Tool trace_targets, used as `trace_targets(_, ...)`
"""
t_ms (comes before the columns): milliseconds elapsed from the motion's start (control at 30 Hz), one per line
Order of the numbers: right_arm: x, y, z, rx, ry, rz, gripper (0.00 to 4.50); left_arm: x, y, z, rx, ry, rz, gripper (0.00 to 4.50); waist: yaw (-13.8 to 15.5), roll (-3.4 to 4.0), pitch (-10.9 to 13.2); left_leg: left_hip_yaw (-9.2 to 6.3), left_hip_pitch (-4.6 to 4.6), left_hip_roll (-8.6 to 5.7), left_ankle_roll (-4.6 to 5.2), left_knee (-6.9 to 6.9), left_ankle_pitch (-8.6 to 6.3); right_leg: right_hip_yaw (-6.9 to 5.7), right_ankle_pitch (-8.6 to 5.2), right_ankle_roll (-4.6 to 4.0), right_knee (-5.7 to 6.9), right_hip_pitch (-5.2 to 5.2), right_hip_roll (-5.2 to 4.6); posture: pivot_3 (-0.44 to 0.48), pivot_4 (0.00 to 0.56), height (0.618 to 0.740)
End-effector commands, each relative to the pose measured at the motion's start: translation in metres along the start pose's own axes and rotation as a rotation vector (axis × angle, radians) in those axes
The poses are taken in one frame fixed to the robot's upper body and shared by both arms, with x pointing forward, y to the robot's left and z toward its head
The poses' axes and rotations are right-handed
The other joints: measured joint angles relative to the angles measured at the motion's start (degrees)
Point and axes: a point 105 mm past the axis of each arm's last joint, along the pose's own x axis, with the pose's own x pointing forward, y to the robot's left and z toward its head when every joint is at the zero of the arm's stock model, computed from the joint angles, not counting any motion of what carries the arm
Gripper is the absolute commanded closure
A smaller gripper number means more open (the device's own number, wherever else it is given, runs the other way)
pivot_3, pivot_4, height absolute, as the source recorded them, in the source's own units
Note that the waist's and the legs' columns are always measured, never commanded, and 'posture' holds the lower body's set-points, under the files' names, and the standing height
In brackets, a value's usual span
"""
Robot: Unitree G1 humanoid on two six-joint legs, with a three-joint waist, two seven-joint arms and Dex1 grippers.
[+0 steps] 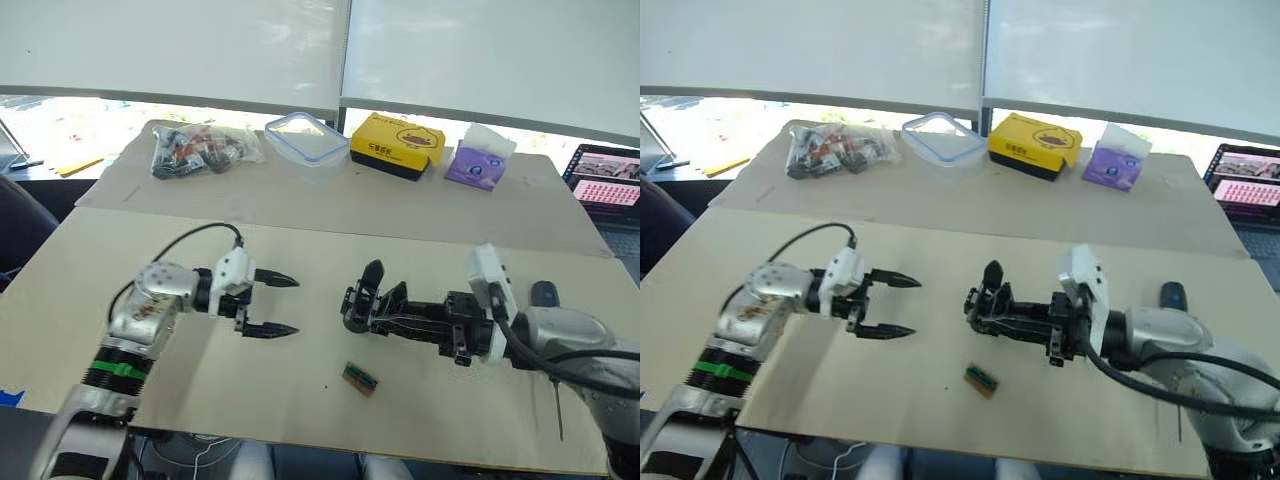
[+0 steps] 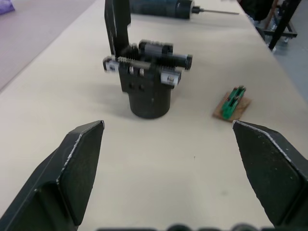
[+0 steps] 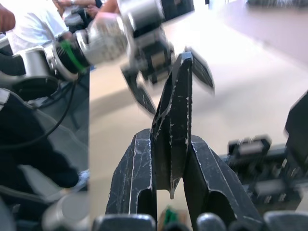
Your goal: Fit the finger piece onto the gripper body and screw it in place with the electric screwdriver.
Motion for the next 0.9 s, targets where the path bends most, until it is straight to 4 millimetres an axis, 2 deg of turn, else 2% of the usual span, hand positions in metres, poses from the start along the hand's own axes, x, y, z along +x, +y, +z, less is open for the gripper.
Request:
trace_targets(33,-0.008,-0.002,0.009,-0.118,-0.070,-0.034,4.12,0.015,0.004,-0.007,0.035,0.009,0.002,0.00,0.13,0.00,0.00,0.00,0.00,0.00,0.00,0.00,0.00,0.00,0.02,0.04,0.02,0.00,0.01,0.000,0.150,0.740)
trace_targets(133,-0.008,-0.003,0.003,-0.147,-0.069,-0.038,4.12,0.040,0.008,-0.009,-0.029,-0.040,-0.017,0.00,0.17,0.00,0.00,0.00,0.01,0.00,0.00,0.01,0.00,0.00,0.26,0.35,0.08,0.00,0.03,0.000,0.150,0.740)
trace_targets(400,0.000,0.000,0.000,-0.160,-0.073,-0.027,4.12,0.083,0.019,-0.009,-0.022,-0.046,-0.040,0.00,0.04,0.01,0.00,-0.02,0.03,0.00,0.00,0.10,0.01,0.00,0.27,0.47,0.13,0.03,0.06,0.000,0.150,0.740)
trace_targets(567,-0.001,0.002,-0.003,-0.157,-0.062,-0.026,4.12,0.096,0.023,-0.009,-0.016,-0.043,-0.037,0.00,0.16,0.01,0.00,-0.03,0.03,0.00,0.00,0.10,0.01,0.00,0.32,0.45,0.15,0.04,0.06,0.000,0.150,0.740)
trace_targets(833,0.002,0.001,-0.007,-0.156,-0.064,-0.036,4.12,0.104,0.024,-0.015,-0.024,-0.024,-0.040,0.00,0.15,0.01,-0.01,-0.04,0.03,0.00,0.00,0.11,0.01,0.01,0.33,0.46,0.16,0.06,0.06,0.000,0.150,0.740)
trace_targets(900,0.004,0.001,-0.009,-0.152,-0.063,-0.032,4.12,0.105,0.021,-0.016,-0.027,-0.025,-0.061,0.51,0.17,0.02,-0.01,-0.04,0.04,0.00,0.00,0.12,0.01,0.01,0.33,0.46,0.16,0.07,0.06,0.000,0.150,0.740)
